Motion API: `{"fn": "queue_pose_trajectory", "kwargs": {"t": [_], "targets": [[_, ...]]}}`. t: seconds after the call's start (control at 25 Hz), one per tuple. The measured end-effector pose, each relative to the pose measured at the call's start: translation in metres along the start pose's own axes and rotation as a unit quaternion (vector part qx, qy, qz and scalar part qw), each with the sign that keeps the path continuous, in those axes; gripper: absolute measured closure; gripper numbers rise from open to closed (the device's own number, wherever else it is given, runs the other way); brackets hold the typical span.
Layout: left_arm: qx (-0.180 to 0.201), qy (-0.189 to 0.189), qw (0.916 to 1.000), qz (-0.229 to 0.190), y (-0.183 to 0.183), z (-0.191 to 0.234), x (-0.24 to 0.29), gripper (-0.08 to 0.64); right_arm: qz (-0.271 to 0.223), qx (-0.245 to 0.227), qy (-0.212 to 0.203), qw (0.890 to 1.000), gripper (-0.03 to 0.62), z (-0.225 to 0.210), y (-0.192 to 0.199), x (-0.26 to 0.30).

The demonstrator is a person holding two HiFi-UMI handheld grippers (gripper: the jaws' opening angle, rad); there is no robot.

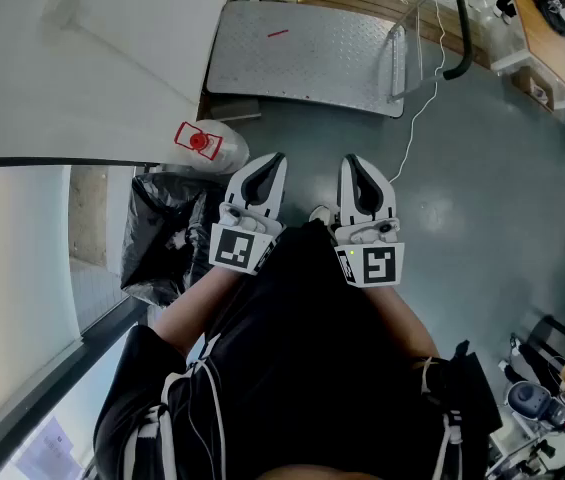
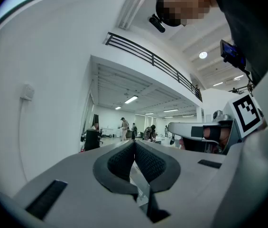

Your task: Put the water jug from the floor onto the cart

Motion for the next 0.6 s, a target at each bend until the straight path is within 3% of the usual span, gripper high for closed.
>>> {"fn": "queue_pose_trajectory", "kwargs": {"t": [0.28,0.44,0.6], "targets": [[-0.008,0.0,1.0,0.002,0.004,-0.007,-0.001,0.541,-0.003,-0.013,-0.005,1.0,0.574,0.001,-0.004,-0.007],[-0.037,-0.009,0.9993,-0.002,0.005,-0.007,-0.003,0.541,-0.013,-0.002,-0.002,1.0,0.574,-0.003,-0.006,-0.017],[-0.031,-0.023,0.9992,0.009,0.007,-0.008,-0.006,0.541,-0.031,0.011,0.011,0.999,0.574,-0.011,-0.008,-0.028]]}}
Point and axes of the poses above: the fingertips, and each gripper's own axes: x forward along the fingers, z to its left, y out of its underside, the point moved 7 cm from there along -x, backward along the fingers, and after that the axes turned 10 degrees about x, right-handed, at the moved point
